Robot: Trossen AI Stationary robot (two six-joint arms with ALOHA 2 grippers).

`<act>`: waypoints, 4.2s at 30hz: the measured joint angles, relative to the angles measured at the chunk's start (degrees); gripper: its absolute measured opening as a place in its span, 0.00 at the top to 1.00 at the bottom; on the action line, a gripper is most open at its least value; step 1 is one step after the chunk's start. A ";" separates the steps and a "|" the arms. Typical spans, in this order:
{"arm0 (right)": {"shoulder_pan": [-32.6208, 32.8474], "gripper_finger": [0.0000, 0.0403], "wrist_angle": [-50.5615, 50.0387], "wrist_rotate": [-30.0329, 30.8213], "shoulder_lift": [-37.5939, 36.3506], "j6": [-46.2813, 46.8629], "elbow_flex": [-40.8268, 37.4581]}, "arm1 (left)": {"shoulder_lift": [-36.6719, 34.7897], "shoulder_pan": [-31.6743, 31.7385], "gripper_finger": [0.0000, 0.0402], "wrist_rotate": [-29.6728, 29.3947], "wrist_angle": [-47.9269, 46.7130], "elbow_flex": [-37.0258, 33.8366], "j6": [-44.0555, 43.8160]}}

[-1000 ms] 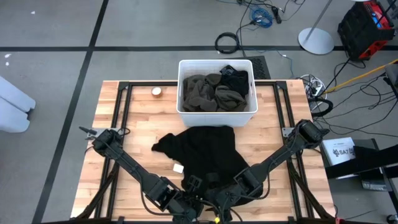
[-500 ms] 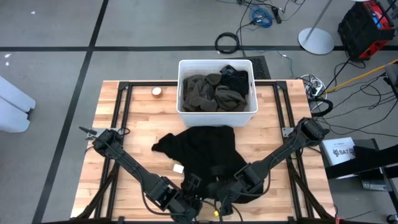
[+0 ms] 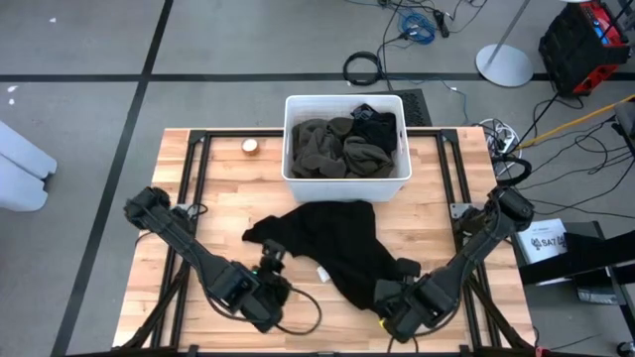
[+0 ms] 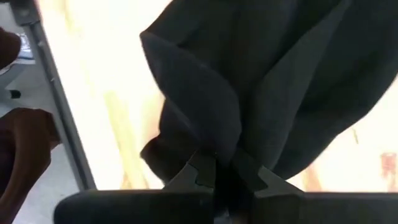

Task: Fold laundry
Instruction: Fold the black shirt

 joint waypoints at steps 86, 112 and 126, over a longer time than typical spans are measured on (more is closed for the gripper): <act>-11.13 1.00 83.47 33.57 -39.32 -102.55 -0.02 | -38.63 0.77 1.00 -23.25 69.45 0.59 55.59; 1.04 1.00 40.13 33.46 -26.54 -67.13 16.17 | -25.73 -15.20 1.00 -5.82 43.97 12.86 38.76; 17.36 1.00 25.30 48.14 -5.78 -23.49 10.27 | -4.63 -24.61 1.00 -20.77 32.78 12.73 19.40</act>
